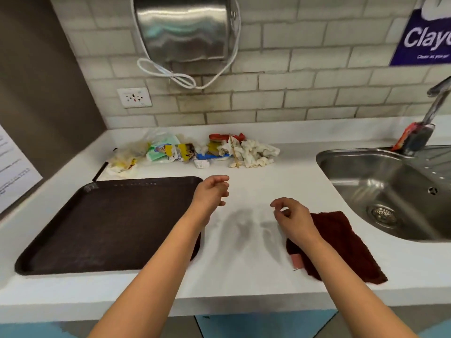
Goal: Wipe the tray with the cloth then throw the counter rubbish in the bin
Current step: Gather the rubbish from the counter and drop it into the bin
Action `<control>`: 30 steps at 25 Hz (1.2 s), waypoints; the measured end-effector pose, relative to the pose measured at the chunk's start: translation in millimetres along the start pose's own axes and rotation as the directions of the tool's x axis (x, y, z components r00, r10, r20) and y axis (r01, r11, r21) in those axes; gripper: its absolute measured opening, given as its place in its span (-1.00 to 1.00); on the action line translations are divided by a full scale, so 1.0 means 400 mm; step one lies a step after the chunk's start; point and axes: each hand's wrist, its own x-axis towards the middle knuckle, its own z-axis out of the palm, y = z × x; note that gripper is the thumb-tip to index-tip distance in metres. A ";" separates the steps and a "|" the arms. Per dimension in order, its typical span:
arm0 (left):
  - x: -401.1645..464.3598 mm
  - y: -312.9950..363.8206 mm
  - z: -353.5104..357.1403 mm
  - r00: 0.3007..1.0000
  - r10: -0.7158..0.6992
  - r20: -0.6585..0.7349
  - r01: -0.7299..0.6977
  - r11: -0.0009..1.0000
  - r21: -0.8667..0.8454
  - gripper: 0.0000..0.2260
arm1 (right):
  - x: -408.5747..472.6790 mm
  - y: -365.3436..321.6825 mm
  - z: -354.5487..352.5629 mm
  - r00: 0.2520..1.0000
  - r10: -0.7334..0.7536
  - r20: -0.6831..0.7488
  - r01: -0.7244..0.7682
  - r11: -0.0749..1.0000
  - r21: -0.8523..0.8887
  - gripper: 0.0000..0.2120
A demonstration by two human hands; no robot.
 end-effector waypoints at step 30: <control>0.816 -0.170 -0.217 0.962 0.050 0.269 -0.261 0.466 0.846 -0.75 | 0.713 -0.072 0.396 0.922 0.368 -0.122 -0.380 0.919 -0.105 -0.81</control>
